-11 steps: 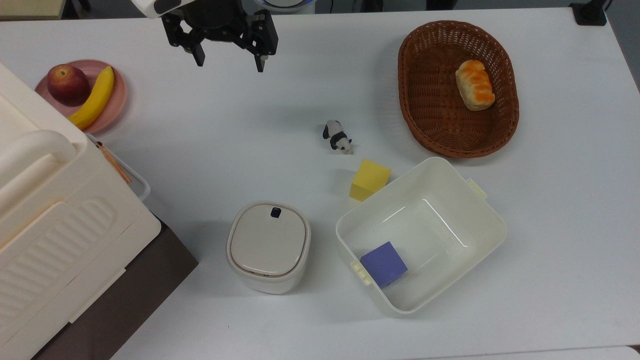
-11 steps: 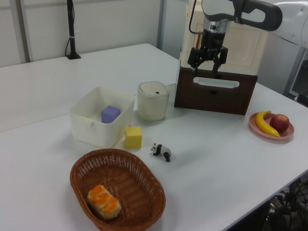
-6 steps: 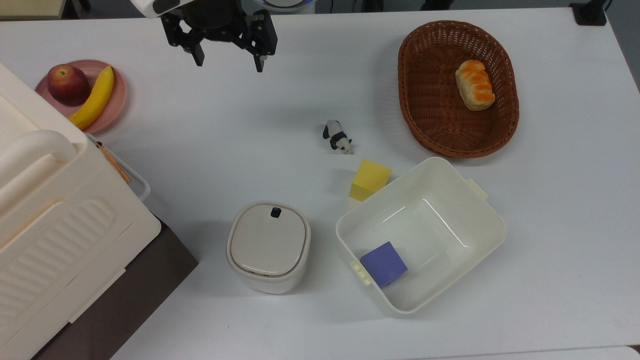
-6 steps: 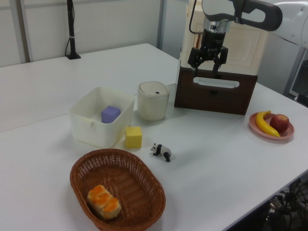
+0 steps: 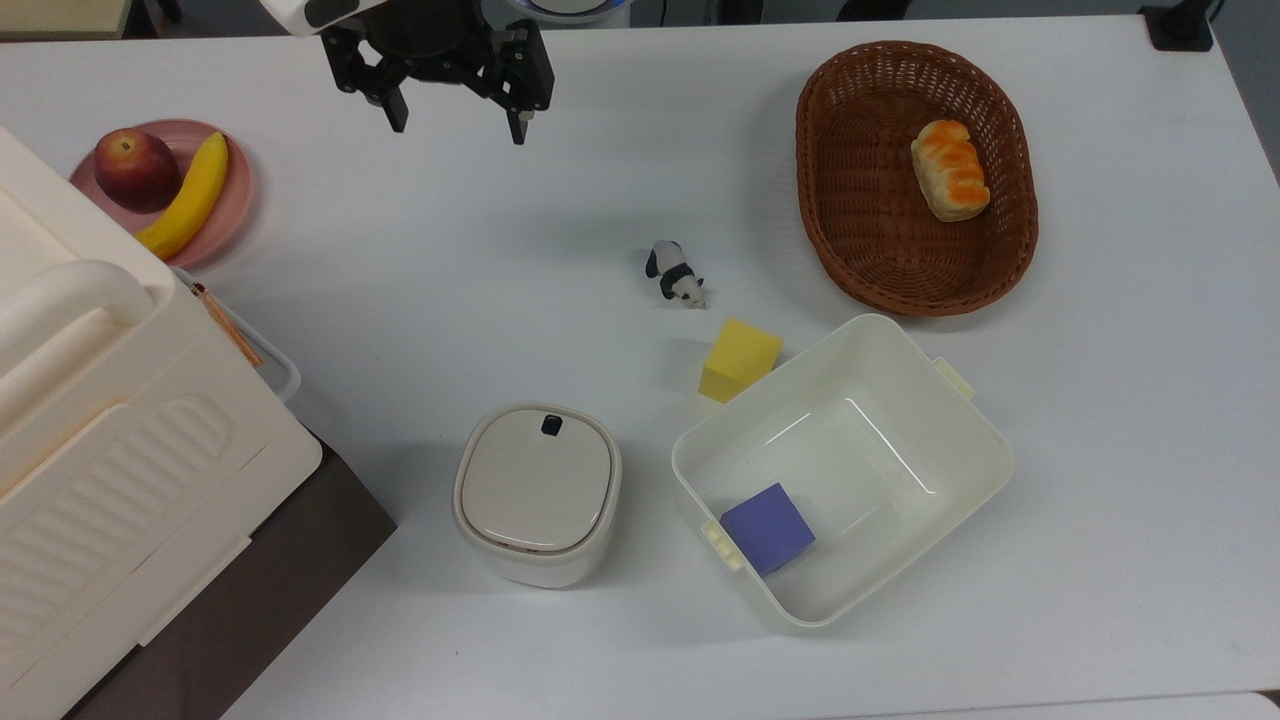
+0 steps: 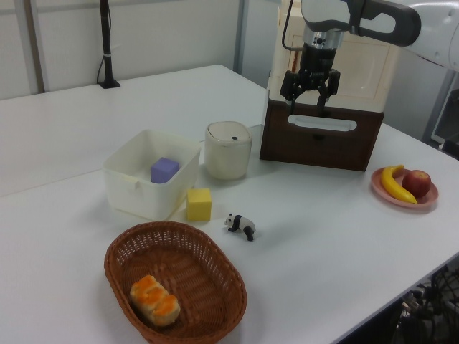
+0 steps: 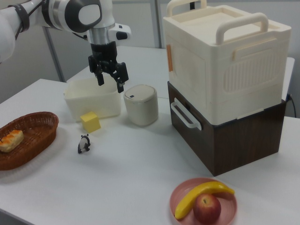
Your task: Slide the drawer open
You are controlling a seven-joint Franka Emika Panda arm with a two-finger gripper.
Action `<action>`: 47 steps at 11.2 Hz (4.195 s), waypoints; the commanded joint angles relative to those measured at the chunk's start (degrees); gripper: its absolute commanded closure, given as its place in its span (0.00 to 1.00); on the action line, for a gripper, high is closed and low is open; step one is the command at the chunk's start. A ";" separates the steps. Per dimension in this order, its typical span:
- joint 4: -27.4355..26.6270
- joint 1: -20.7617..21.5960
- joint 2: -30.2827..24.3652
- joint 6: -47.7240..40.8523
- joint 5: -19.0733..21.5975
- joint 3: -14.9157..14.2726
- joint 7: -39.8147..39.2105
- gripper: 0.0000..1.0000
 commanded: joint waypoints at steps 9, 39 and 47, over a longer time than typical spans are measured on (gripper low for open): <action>-1.54 0.75 -0.66 0.69 0.54 -0.04 0.74 0.00; -3.55 -3.38 16.13 35.93 -27.15 0.13 -27.99 0.27; -12.94 -1.44 10.26 35.67 -27.24 0.22 -30.12 0.35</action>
